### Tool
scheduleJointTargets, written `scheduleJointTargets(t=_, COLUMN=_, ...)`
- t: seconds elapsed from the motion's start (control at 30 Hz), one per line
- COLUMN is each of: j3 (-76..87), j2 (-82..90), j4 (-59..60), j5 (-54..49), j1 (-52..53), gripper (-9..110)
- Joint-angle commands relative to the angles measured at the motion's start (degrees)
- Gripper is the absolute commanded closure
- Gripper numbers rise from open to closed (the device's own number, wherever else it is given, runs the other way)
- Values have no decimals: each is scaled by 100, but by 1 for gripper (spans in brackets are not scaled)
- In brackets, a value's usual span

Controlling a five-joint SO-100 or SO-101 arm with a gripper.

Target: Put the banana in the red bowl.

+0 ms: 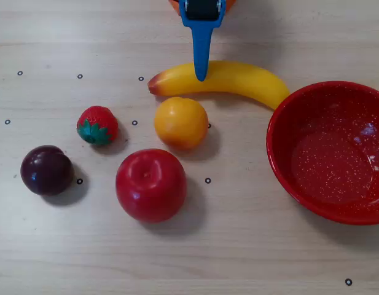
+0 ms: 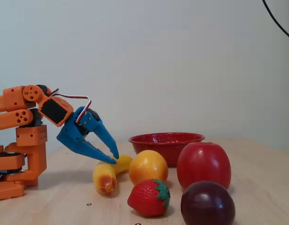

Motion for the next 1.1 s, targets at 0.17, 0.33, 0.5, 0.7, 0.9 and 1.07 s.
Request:
scheduleJointTargets(t=0.17, j3=9, j2=44, j4=167, j5=-255, j1=-237, gripper=101)
scheduleJointTargets(t=0.33, j3=18, j2=44, j4=158, j5=-255, j1=-220, gripper=101)
scheduleJointTargets(t=0.5, j3=-334, j2=-202, j4=167, j5=-229, j1=-79, gripper=101)
scheduleJointTargets(t=0.7, j3=-1090, j2=-712, j4=457, j5=88, j1=-44, gripper=101)
scheduleJointTargets(t=0.9, j3=-2355, j2=-1424, j4=1397, j5=123, j1=9, gripper=101)
scheduleJointTargets(t=1.07, j3=-3612, j2=-2215, j4=2619, j5=-167, j1=114, gripper=101)
